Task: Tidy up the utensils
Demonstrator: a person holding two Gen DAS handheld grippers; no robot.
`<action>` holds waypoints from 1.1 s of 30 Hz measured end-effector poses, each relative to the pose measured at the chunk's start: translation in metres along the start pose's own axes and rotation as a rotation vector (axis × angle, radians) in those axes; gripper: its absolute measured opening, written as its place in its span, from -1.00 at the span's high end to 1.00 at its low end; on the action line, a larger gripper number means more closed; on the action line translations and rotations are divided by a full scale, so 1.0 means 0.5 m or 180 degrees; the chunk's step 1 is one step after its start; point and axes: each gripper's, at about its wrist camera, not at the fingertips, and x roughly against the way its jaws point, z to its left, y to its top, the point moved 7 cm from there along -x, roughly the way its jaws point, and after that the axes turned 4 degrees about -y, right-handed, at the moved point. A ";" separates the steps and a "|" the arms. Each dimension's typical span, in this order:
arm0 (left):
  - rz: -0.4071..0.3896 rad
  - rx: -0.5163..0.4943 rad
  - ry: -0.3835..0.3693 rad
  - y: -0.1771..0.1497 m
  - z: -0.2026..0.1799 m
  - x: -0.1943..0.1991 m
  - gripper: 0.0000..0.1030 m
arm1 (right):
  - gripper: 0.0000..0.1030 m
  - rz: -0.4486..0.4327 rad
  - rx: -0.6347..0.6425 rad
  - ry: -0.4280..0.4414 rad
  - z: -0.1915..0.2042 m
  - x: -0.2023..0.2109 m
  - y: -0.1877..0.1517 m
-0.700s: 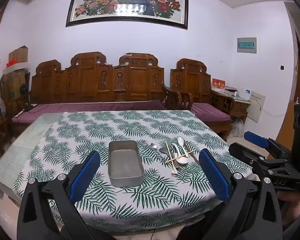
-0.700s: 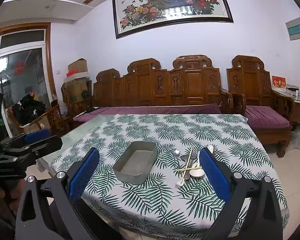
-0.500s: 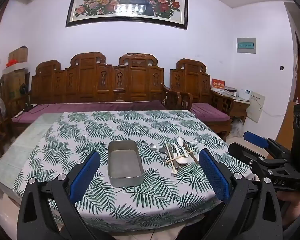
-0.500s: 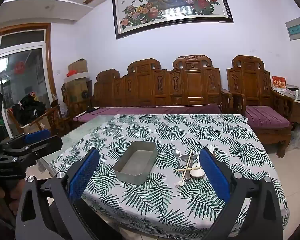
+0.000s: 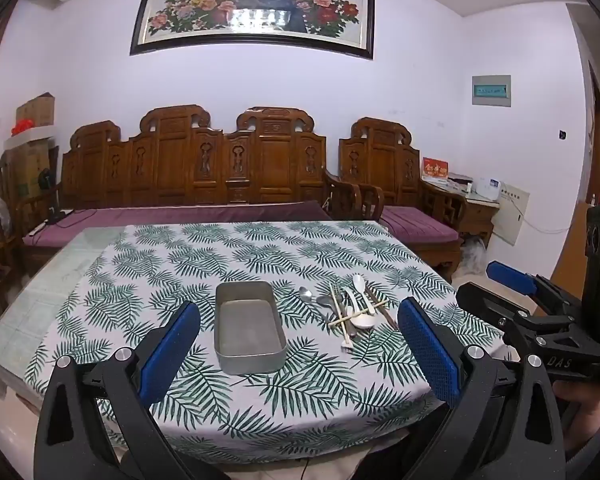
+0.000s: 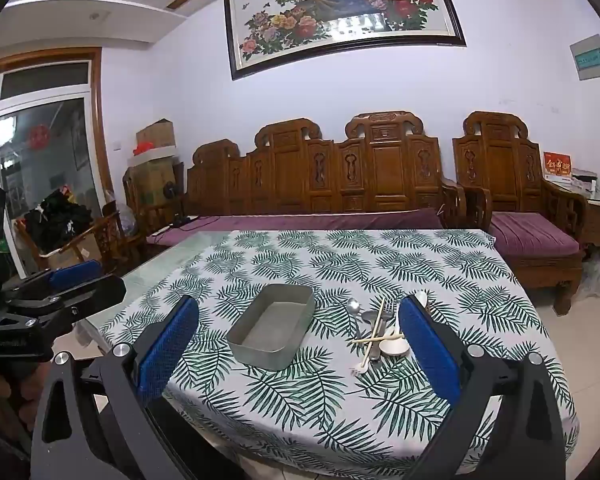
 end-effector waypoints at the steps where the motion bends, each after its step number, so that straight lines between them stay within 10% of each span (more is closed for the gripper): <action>1: -0.0002 0.0001 -0.0001 0.000 0.000 0.000 -0.85 | -0.95 0.0002 0.0001 0.0000 0.000 0.000 0.000; 33: -0.0032 -0.0003 -0.0006 0.015 -0.010 0.005 -0.85 | -0.95 0.0000 -0.0004 -0.0004 0.001 0.003 0.003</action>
